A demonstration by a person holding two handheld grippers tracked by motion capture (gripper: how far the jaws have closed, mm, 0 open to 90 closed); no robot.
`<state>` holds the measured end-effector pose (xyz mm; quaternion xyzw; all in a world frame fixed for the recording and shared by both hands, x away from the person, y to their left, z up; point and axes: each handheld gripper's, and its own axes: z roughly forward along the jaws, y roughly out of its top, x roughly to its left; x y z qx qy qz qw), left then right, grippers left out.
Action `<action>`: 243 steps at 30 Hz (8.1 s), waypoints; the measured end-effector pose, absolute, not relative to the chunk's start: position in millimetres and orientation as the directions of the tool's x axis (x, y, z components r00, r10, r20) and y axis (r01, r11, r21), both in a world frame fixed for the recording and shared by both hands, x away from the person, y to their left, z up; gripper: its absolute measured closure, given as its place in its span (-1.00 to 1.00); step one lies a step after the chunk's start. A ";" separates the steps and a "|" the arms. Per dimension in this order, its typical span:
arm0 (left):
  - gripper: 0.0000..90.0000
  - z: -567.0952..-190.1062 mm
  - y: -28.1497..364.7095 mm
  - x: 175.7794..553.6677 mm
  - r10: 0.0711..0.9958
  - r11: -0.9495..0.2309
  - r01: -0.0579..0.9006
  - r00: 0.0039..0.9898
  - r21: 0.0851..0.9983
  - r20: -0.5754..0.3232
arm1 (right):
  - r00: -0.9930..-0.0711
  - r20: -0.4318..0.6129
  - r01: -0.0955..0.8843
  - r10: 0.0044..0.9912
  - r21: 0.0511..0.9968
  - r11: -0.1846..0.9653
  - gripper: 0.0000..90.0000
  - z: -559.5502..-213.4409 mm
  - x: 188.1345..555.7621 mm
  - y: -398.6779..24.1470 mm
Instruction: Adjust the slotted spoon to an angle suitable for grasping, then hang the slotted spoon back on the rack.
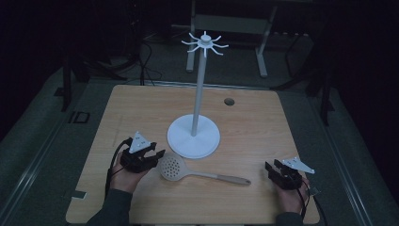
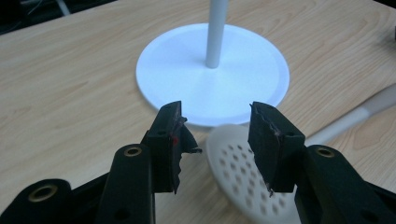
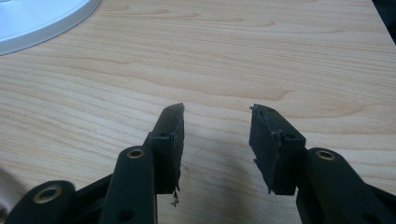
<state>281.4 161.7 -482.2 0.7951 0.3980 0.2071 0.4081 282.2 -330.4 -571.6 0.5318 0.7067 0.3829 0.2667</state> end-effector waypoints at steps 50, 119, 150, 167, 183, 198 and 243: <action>0.24 -472.9 80.0 325.3 0.587 -0.523 0.363 0.809 0.771 0.018 | -0.292 0.034 0.548 0.956 0.825 0.139 0.21 -571.5 281.7 -331.2; 0.45 -537.4 -26.2 317.0 0.264 -0.834 0.226 0.965 0.504 0.003 | -0.287 0.035 0.557 0.957 0.819 0.137 0.17 -571.7 280.6 -332.5; 0.67 -527.2 17.9 327.2 0.468 -0.803 0.379 0.879 0.460 0.092 | -0.286 0.039 0.556 0.958 0.820 0.133 0.15 -571.7 279.7 -334.0; 0.67 -529.5 73.8 329.5 0.644 -0.695 0.566 0.764 0.442 0.036 | -0.286 0.031 0.556 0.958 0.819 0.140 0.15 -571.8 279.7 -333.5; 0.56 -534.6 57.9 352.5 0.639 -0.721 0.603 0.769 0.341 -0.008 | -0.289 0.035 0.561 0.957 0.816 0.139 0.14 -571.8 280.0 -333.4; 0.62 -522.7 58.8 344.0 0.652 -0.704 0.599 0.758 0.382 0.014 | -0.293 0.035 0.566 0.955 0.812 0.143 0.13 -572.1 280.8 -333.3; 0.64 -455.0 65.4 309.7 0.719 -0.532 0.464 0.689 0.708 0.090 | -0.292 0.018 0.562 0.956 0.812 0.156 0.13 -572.1 280.2 -332.1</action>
